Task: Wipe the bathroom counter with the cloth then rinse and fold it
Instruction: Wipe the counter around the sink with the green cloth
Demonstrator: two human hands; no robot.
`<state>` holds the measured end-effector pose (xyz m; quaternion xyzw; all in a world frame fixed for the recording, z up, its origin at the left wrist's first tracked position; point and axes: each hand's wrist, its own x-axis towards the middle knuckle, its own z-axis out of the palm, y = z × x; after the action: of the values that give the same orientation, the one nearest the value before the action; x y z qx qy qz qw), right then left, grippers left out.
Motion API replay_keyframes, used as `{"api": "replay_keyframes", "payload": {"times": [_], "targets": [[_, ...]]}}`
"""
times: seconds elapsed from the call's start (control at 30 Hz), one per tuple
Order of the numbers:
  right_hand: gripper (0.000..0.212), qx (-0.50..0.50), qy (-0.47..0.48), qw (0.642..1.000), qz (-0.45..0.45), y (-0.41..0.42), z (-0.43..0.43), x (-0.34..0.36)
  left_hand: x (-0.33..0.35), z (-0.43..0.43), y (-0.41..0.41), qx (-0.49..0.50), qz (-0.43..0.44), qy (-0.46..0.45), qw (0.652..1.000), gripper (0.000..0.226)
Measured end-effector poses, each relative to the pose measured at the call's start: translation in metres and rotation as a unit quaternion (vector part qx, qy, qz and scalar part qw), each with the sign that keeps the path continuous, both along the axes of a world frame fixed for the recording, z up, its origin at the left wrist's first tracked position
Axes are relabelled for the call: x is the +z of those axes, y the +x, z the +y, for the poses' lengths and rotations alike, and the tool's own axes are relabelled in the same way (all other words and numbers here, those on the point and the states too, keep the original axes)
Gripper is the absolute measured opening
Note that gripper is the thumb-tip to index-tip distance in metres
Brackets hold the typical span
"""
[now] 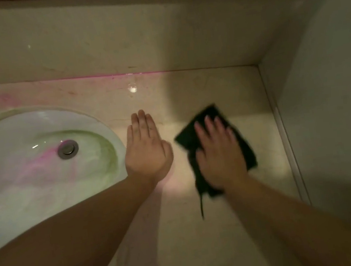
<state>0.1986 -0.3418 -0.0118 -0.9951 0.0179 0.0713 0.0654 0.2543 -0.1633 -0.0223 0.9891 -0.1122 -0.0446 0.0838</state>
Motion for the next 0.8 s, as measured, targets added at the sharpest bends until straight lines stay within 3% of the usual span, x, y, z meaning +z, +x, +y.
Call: {"api": "replay_keyframes", "payload": {"times": [0.1, 0.23, 0.33, 0.43, 0.53, 0.6, 0.67, 0.73, 0.8], "targets": [[0.064, -0.057, 0.001, 0.998, -0.016, 0.094, -0.015, -0.001, -0.001, -0.001, 0.002, 0.002, -0.001, -0.012, 1.0, 0.072], [0.064, -0.005, 0.011, 1.0, -0.001, 0.141, 0.001, -0.004, -0.001, 0.0, 0.001, 0.002, 0.001, -0.015, 1.0, 0.072], [0.064, 0.085, -0.007, 0.996, -0.029, 0.084, 0.014, 0.001, 0.003, 0.0, 0.001, -0.007, 0.007, -0.053, 0.999, 0.068], [0.062, 0.152, 0.049, 0.987, 0.012, 0.001, 0.025, 0.003, 0.016, 0.003, -0.003, 0.046, 0.036, -0.146, 0.988, 0.067], [0.055, 0.108, 0.157, 0.981, 0.031, -0.042, 0.013, 0.02, 0.043, -0.019, -0.034, 0.081, -0.005, -0.225, 0.971, 0.06], [0.052, -0.053, 0.138, 0.989, -0.028, -0.041, -0.013, 0.022, 0.05, -0.057, -0.057, 0.014, -0.009, -0.143, 0.99, 0.061], [0.062, -0.163, 0.101, 0.981, -0.019, -0.04, -0.037, 0.018, 0.041, -0.091, -0.079, -0.023, 0.053, -0.041, 0.997, 0.069], [0.065, -0.163, 0.066, 0.984, -0.018, -0.039, -0.047, 0.007, 0.026, -0.101, -0.085, -0.044, 0.093, 0.021, 0.994, 0.077], [0.067, -0.147, 0.025, 0.989, -0.013, -0.039, -0.048, -0.004, 0.017, -0.095, -0.065, -0.062, 0.077, 0.033, 0.995, 0.079]]}}
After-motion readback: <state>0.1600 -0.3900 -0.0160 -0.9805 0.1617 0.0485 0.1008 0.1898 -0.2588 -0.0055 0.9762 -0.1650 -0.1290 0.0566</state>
